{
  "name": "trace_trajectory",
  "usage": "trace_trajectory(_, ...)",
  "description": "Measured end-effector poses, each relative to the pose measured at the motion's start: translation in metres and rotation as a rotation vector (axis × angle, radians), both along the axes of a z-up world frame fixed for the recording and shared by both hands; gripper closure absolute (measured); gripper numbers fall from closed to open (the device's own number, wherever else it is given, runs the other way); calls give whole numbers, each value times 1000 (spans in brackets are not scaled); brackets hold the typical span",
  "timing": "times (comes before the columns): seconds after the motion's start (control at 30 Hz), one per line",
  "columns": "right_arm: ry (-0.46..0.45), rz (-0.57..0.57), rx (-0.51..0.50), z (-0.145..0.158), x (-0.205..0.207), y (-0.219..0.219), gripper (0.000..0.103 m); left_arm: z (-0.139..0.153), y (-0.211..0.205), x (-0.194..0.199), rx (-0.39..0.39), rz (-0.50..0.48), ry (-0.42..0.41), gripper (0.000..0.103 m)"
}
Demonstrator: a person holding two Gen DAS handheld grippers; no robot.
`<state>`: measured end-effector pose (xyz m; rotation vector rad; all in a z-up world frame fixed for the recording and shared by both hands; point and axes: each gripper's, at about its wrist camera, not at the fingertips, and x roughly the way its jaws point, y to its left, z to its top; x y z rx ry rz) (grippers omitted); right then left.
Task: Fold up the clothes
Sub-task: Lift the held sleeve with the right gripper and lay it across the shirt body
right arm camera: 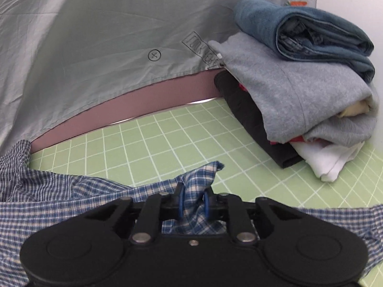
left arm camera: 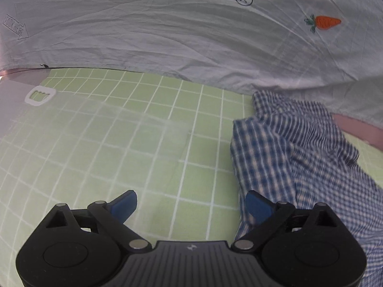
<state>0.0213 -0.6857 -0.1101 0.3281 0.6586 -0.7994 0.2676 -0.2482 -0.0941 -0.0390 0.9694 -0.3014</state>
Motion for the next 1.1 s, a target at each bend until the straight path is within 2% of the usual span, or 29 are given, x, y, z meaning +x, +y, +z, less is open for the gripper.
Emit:
trace_trajectory(0.07, 9, -4, 9, -4, 0, -1, 86, 1, -9, 13, -52, -25, 7, 6)
trace_trajectory(0.17, 20, 2, 16, -9, 2, -2, 86, -4, -21, 31, -95, -50, 23, 14)
trace_trajectory(0.27, 15, -4, 29, -10, 3, -5, 86, -14, -31, 46, -113, -77, 49, 39)
trace_trajectory(0.3, 12, -8, 34, -11, 4, -6, 86, -18, -34, 50, -125, -86, 63, 61)
trace_trajectory(0.33, 9, -13, 37, -11, 4, -6, 86, -21, -35, 54, -144, -92, 76, 97)
trace_trajectory(0.4, 9, -11, 34, -10, 5, -6, 86, -22, -39, 60, -178, -84, 66, 100)
trace_trajectory(0.57, 6, 29, -1, -3, 12, -4, 88, -6, -56, 84, -152, -94, -26, 101)
trace_trajectory(0.7, 38, 76, -27, -3, 24, 3, 88, -20, -64, 99, -86, -84, -8, 100)
trace_trajectory(0.8, 63, 88, -37, -6, 32, 6, 89, -25, -67, 97, -38, -77, -1, 98)
trace_trajectory(0.87, 76, 93, -55, -5, 34, 9, 89, -24, -65, 91, -6, -70, -6, 87)
trace_trajectory(0.93, 82, 103, -78, -1, 31, 12, 89, -14, -54, 78, 23, -55, -25, 46)
trace_trajectory(1.0, 83, 114, -95, 5, 28, 16, 89, -5, -44, 66, 52, -41, -44, 32)
trace_trajectory(1.07, 89, 134, -130, 13, 24, 26, 89, 5, -33, 53, 81, -27, -64, 30)
trace_trajectory(1.1, 87, 145, -148, 17, 21, 33, 89, 9, -27, 47, 95, -20, -73, 23)
